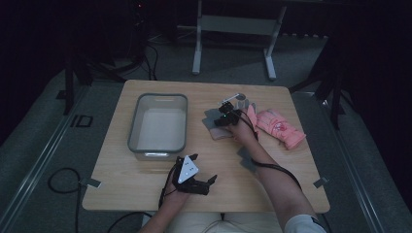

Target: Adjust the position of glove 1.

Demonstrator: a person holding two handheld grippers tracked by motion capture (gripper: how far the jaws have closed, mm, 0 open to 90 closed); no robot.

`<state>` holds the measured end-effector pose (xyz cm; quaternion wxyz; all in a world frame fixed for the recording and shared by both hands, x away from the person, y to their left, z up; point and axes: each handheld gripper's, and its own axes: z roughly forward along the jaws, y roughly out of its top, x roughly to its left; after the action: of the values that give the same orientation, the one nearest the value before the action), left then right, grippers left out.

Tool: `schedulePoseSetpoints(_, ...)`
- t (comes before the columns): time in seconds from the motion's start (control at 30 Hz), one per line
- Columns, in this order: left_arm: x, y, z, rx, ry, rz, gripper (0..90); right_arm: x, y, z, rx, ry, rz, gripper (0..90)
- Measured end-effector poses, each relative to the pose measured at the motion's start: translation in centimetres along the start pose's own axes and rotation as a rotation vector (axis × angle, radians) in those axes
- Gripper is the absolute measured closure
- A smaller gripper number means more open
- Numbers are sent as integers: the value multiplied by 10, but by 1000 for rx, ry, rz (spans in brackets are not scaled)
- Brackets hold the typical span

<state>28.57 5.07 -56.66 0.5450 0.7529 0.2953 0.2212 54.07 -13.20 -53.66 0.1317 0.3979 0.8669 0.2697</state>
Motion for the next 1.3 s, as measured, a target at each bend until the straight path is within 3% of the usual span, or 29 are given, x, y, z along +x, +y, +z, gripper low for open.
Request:
schedulePoseSetpoints(0.13,0,0,0,-2,1,0,0,2,2,2,23,-7,-6,660)
schedulePoseSetpoints(0.27,0,0,0,2,6,2,0,3,4,2,43,-22,17,750)
schedulePoseSetpoints(0.4,1,0,0,6,10,-7,0,8,8,3,68,-43,3,794)
schedulePoseSetpoints(0.53,1,0,0,2,14,-6,0,8,8,-1,53,-14,72,847)
schedulePoseSetpoints(0.67,0,0,-1,0,16,-6,0,10,2,-23,-34,66,136,850)
schedulePoseSetpoints(0.8,1,0,-1,0,15,-6,0,24,-2,-59,-135,75,136,850)
schedulePoseSetpoints(0.9,3,0,-1,-2,5,-24,0,42,-11,-98,-212,69,139,850)
schedulePoseSetpoints(0.97,5,-1,-1,-9,1,-51,0,54,-20,-117,-233,54,126,850)
schedulePoseSetpoints(1.03,5,-1,-2,-12,4,-53,0,59,-24,-125,-246,49,125,850)
schedulePoseSetpoints(1.1,4,-1,-2,-10,8,-44,0,78,-45,-141,-255,14,119,850)
schedulePoseSetpoints(1.3,5,-1,-3,-15,5,-56,0,99,-86,-146,-235,-30,143,850)
